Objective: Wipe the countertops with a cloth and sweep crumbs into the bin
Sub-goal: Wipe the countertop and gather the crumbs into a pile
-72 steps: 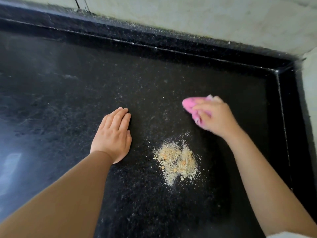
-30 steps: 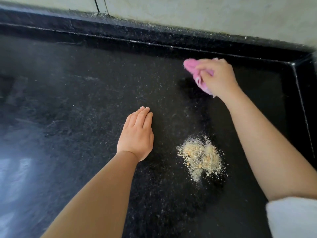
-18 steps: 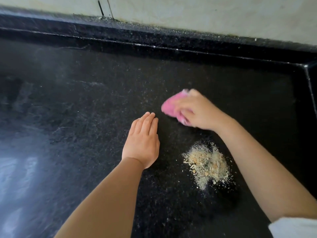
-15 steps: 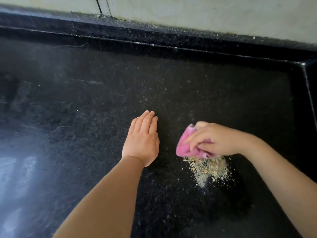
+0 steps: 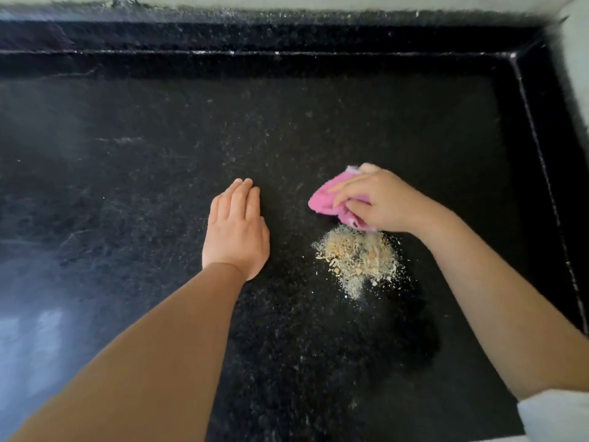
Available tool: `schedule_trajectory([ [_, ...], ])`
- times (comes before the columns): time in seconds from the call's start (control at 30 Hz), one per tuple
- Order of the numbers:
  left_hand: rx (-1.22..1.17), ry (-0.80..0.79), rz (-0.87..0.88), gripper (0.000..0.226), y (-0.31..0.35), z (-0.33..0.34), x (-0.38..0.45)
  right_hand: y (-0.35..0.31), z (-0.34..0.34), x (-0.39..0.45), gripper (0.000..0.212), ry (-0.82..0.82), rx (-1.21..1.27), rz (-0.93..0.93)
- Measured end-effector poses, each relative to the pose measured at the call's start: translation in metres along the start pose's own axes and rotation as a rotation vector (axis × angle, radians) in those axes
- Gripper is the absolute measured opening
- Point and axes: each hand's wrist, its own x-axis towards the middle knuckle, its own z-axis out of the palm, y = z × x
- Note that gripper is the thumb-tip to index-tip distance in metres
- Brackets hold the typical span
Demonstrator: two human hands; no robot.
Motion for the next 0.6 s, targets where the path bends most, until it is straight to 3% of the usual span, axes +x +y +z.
schedule_trajectory([
  [0.07,-0.029,-0.02,-0.021,0.043,0.0,0.001,-0.001,-0.002,0.003,-0.027,0.026,-0.037,0.062,-0.038],
  [0.2,-0.034,-0.005,-0.008,0.045,-0.002,0.004,-0.002,-0.002,0.004,-0.072,0.034,0.409,0.374,0.026],
  [0.33,-0.043,-0.031,-0.006,0.047,-0.001,0.003,-0.003,-0.005,0.032,-0.101,0.031,0.684,0.343,0.147],
  [0.4,-0.048,-0.025,0.011,0.047,0.0,0.0,-0.004,-0.008,0.038,-0.112,0.033,0.868,0.474,0.244],
  [0.6,-0.044,-0.015,0.013,0.047,0.002,-0.003,-0.006,-0.017,0.038,-0.13,0.035,0.993,0.564,0.296],
])
